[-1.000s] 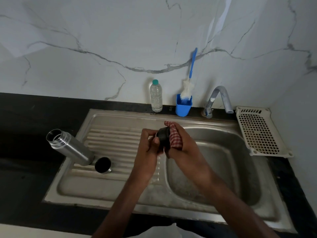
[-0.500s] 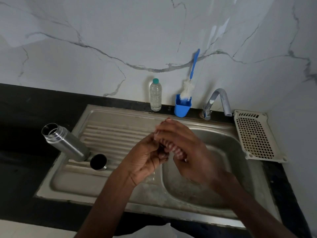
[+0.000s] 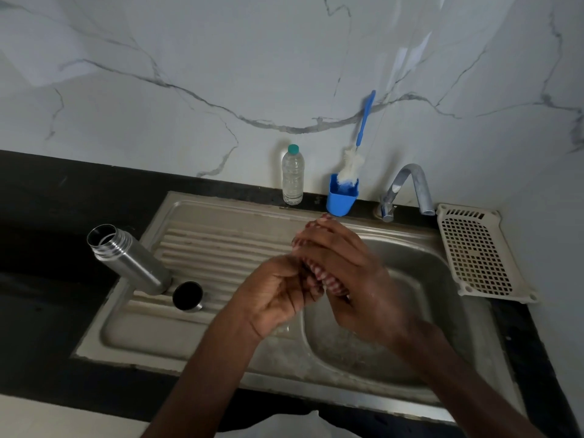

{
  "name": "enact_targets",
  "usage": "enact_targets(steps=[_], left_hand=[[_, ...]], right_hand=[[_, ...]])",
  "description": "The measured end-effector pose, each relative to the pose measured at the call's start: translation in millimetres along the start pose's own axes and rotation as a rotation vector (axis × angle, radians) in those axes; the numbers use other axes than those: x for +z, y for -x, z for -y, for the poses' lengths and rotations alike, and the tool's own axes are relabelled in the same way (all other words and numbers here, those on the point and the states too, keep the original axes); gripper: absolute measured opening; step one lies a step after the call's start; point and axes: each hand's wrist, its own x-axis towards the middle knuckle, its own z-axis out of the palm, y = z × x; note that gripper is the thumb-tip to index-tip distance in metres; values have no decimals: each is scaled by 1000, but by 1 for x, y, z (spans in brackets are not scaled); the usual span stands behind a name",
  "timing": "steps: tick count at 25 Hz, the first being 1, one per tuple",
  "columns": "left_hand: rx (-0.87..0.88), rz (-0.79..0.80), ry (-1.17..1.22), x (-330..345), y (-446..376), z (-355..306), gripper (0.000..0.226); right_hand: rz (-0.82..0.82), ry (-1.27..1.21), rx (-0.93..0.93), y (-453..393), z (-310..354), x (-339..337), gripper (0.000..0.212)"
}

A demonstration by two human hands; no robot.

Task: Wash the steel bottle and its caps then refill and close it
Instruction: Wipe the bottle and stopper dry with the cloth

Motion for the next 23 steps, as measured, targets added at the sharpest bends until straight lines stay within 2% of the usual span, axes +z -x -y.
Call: enact_targets(steps=[1,2,3,4,6,8,10,12,14,15,16,17,18,19,21,22,23], left_hand=[[-43,42,92,0,2,2,17],[4,64,87,1,1,6,15],[144,64,-38,2,0,10,10],[343,20,-276,5,0,13,9],[794,-51,-877,2,-3,13,23],[1132,-59,-1393,-2,-5,10,37],[1304,-82,-1588,-9,-7,-2,35],[1232,-151,-1495,-21,-13,-15,34],[957,-251,-1093,-29,-17,-25,27],[766,-281,-817,-32,-17,-23,22],[558,-275,-516,-30,-16,-18,22],[361,-224,-227,-28,-15,-12,30],[207,-161,-8,-25,-12,-6,40],[109,-110,132,-22,-9,-1,42],[42,-35,230,-17,-7,6,27],[60,-27,228,-15,-7,7,24],[109,-9,217,-13,-7,8,22]], right_hand=[[10,8,-35,-2,-2,-2,56],[-7,-48,29,-4,-2,-4,55],[-46,-183,180,-5,0,-5,57],[-88,-371,368,-7,2,-5,61],[-127,-754,703,-9,4,-6,63],[-121,-1142,955,-12,2,-10,56],[-80,-1468,1142,-12,3,-15,48],[-79,-1658,1248,-5,5,-20,46],[-181,-1696,1266,1,1,-23,43],[-264,-1596,1224,2,-1,-21,43],[-315,-1367,1136,2,-2,-18,46],[-336,-1020,1013,1,-1,-13,53],[-321,-678,847,-2,4,-6,62],[-259,-439,674,-6,11,1,68],[-33,-162,411,-12,17,20,70],[32,-106,369,-14,16,26,73],[37,-162,439,-18,16,28,75]])
